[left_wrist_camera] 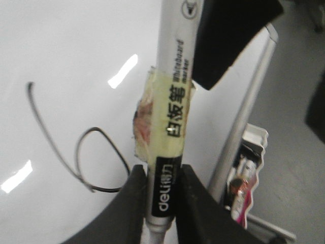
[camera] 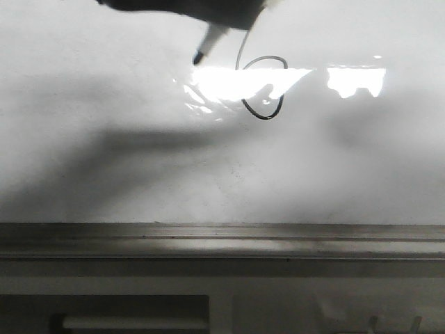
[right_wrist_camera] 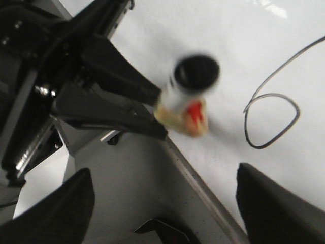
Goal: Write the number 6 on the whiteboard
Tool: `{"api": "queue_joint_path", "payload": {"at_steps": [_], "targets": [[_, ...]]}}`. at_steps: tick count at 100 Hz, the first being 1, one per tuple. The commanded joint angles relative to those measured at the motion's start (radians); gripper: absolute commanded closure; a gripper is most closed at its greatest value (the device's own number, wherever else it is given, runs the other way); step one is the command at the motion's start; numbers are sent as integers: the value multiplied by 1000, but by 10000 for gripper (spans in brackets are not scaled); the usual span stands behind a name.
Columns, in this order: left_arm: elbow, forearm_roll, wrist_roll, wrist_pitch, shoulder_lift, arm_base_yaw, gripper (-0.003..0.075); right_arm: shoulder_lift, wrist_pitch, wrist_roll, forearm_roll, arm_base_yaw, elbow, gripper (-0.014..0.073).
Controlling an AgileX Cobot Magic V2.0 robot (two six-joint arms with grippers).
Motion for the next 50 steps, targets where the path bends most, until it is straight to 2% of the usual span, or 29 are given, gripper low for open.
{"api": "queue_joint_path", "payload": {"at_steps": [1, 12, 25, 32, 50], "targets": [[11, -97, -55, -152, -81, 3, 741, -55, -55, -9, 4, 0, -27, 32], [84, -294, -54, -238, -142, 3, 741, -116, -123, -6, -12, 0, 19, 43], [132, -429, -54, -337, -147, 5, 741, -182, -223, -6, -10, 0, 99, 120], [137, -449, -54, -400, -128, 5, 741, -200, -232, -6, -10, 0, 138, 151], [122, -433, -54, -420, -65, 24, 741, -203, -232, -6, -9, 0, 170, 157]]}}
